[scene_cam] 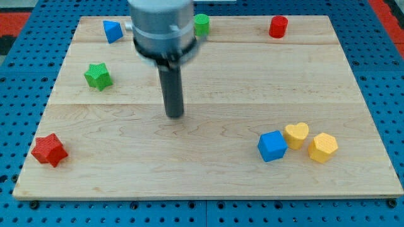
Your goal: Push the blue triangle to the top left corner of the board
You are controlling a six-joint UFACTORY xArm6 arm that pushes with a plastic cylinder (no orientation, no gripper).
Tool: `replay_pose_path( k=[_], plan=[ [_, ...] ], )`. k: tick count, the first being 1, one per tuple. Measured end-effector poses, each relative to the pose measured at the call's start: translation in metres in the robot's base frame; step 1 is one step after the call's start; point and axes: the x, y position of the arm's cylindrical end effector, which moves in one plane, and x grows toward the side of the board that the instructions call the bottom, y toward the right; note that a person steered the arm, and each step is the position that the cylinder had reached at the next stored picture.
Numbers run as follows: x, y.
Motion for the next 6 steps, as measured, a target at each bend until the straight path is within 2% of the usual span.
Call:
replay_pose_path(
  k=[1,2,3,5,6],
  plan=[
    [-0.097,-0.045],
    [-0.180,-0.114],
    [-0.228,-0.160],
    [-0.242,-0.159],
    [-0.231,-0.219]
  ],
)
